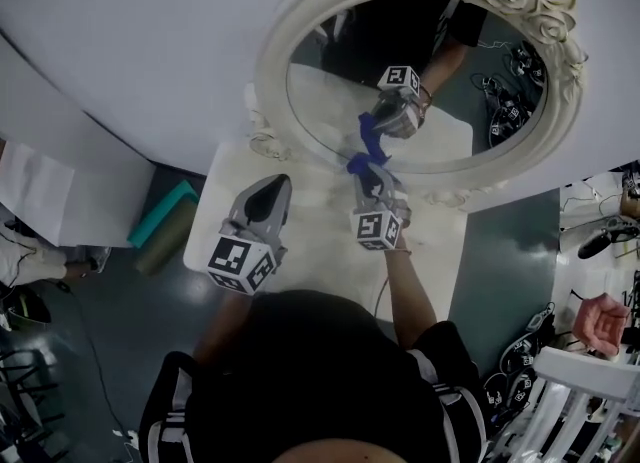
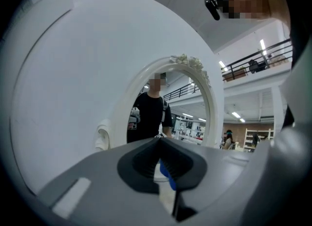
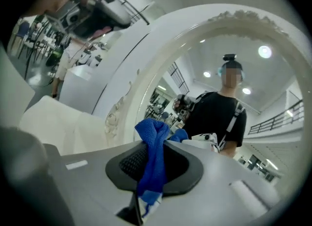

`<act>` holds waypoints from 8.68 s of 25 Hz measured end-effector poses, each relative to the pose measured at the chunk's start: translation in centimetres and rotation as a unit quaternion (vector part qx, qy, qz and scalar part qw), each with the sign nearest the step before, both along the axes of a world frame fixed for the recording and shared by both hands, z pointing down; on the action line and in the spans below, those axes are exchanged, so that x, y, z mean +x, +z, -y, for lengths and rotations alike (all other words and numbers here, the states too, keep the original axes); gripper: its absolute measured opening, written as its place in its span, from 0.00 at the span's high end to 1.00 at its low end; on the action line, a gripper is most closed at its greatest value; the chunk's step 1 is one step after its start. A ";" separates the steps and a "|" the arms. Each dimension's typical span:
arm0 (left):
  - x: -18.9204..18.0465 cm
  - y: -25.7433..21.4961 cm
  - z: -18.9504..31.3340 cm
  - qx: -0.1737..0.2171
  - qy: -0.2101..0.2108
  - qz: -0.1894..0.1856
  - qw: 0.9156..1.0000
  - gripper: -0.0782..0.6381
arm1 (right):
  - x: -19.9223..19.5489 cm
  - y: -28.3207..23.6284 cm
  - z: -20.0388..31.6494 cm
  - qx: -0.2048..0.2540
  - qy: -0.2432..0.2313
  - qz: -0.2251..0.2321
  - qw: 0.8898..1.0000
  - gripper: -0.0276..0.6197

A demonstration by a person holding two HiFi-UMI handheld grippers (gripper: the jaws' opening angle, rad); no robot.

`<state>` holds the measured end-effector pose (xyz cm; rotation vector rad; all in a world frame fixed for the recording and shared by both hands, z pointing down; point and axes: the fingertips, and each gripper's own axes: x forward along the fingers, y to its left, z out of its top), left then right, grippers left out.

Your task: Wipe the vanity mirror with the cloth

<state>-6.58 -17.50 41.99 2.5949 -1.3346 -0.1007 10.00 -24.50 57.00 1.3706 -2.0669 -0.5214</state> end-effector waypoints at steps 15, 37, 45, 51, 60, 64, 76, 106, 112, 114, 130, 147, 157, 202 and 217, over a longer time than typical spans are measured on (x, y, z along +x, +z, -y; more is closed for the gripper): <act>0.9 -1.8 0.3 0.019 0.027 -0.012 0.999 0.88 | 10.2 -23.1 -3.9 0.214 0.090 0.492 0.839 0.86; 1.3 -0.6 1.1 0.003 0.037 -0.009 0.999 0.88 | 15.0 -32.1 -1.4 0.319 0.099 0.496 0.801 0.86; 1.7 -0.2 1.1 -0.001 0.039 -0.008 0.999 0.88 | 9.8 -37.8 0.1 0.307 0.060 0.372 0.874 0.86; 1.2 -0.1 1.1 -0.002 0.031 -0.011 0.999 0.88 | 6.2 -39.9 1.2 0.288 0.037 0.301 0.908 0.86; 0.3 0.2 0.8 -0.005 0.021 -0.015 1.000 0.88 | -1.3 -39.5 3.1 0.266 -0.003 0.110 0.958 0.86; -0.1 0.3 0.8 -0.006 0.014 -0.016 1.000 0.88 | -4.8 -36.6 4.3 0.217 -0.010 0.028 0.976 0.86; -1.7 0.7 0.9 -0.009 -0.006 -0.015 1.000 0.88 | -9.9 -28.5 5.6 0.174 -0.059 -0.160 0.970 0.86; -2.5 1.0 -0.7 -0.015 -0.019 0.001 1.000 0.88 | -2.2 5.0 3.1 -0.025 -0.097 -0.269 0.958 0.86; -2.4 1.0 -0.8 -0.017 -0.021 0.003 1.000 0.88 | 0.9 7.4 2.2 -0.052 -0.097 -0.272 0.956 0.86; -2.3 0.9 -0.8 -0.016 -0.019 0.003 1.000 0.88 | 2.1 8.3 1.9 -0.063 -0.090 -0.265 0.958 0.87; 0.3 0.5 -0.2 -0.009 0.020 -0.005 1.000 0.88 | 4.1 -6.6 -2.1 0.119 0.011 0.118 0.986 0.86; 2.7 -0.2 -0.4 -0.001 0.060 -0.007 0.998 0.88 | 20.9 -26.6 -5.4 0.326 0.176 0.444 0.816 0.86; 3.1 0.2 -0.5 -0.007 0.064 -0.006 0.998 0.88 | 22.4 -29.5 -3.2 0.327 0.173 0.449 0.813 0.86; 4.1 1.0 -0.2 -0.024 0.055 -0.008 0.998 0.88 | 4.1 -18.3 1.8 0.207 -0.022 -0.207 0.956 0.86; 4.2 1.7 -0.5 -0.030 0.049 0.002 0.998 0.88 | 5.9 2.4 1.1 -0.027 -0.059 -0.212 0.975 0.86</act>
